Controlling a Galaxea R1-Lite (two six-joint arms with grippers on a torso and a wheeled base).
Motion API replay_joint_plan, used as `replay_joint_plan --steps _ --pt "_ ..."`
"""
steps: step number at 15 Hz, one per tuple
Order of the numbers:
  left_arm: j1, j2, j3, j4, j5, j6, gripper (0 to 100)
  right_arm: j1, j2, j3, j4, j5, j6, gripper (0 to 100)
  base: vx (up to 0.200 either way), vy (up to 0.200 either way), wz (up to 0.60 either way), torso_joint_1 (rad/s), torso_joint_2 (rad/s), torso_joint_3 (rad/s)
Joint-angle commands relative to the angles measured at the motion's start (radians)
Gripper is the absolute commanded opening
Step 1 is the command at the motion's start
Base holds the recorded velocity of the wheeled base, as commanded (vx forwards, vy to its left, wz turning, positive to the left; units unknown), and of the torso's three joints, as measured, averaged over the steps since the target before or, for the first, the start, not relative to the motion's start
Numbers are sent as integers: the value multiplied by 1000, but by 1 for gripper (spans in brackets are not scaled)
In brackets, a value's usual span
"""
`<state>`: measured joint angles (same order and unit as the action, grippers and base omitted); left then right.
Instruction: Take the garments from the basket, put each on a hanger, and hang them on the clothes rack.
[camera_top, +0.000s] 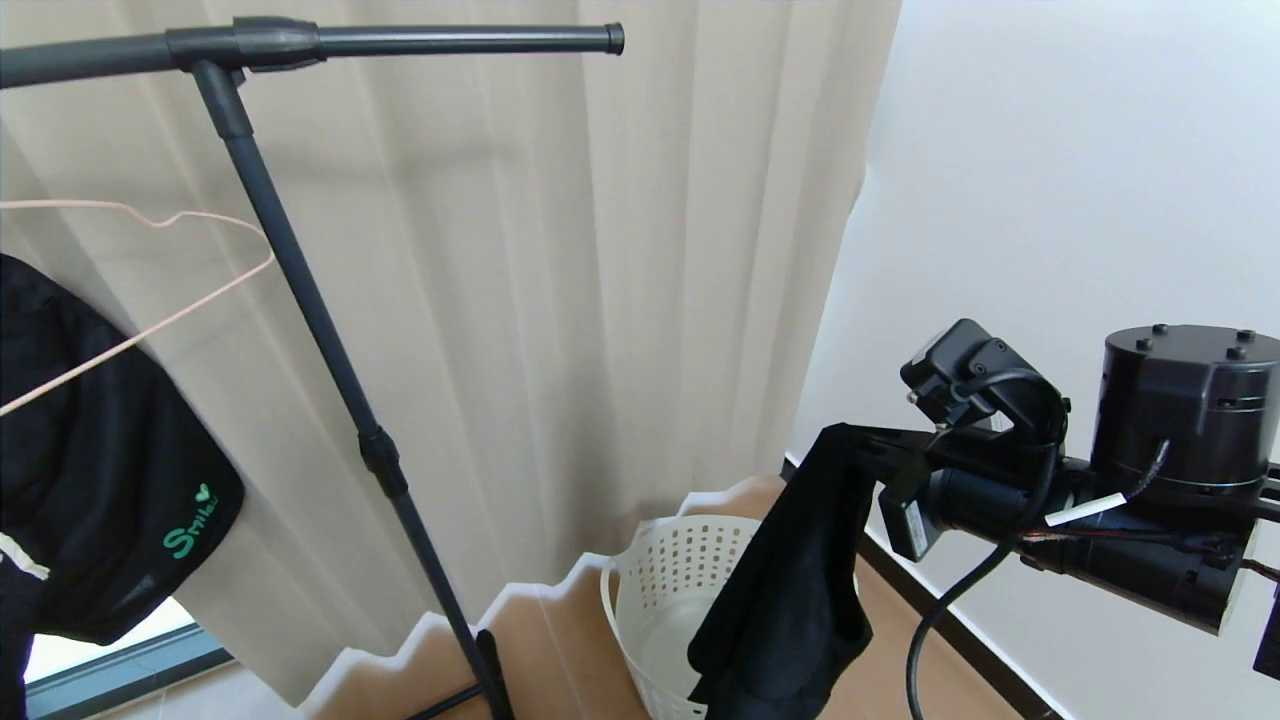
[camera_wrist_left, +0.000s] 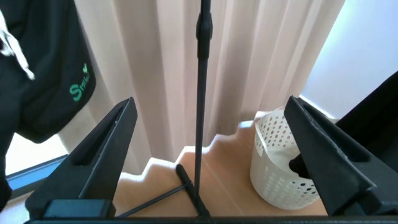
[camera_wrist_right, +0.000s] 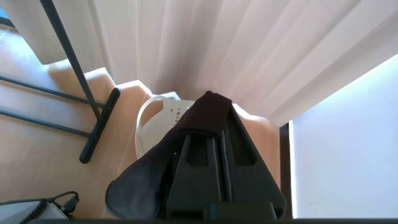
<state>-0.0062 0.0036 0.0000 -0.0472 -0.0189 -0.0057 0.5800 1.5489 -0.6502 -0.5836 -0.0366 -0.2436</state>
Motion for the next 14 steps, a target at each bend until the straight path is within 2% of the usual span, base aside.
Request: replay_joint_plan --steps 1,14 --pt "0 1 0 0 -1 0 100 0 -7 1 -1 0 0 0 0 0 0 183 -496 -222" --pt "0 1 0 -2 2 0 100 0 -12 14 1 0 -16 0 0 0 0 228 -557 -323"
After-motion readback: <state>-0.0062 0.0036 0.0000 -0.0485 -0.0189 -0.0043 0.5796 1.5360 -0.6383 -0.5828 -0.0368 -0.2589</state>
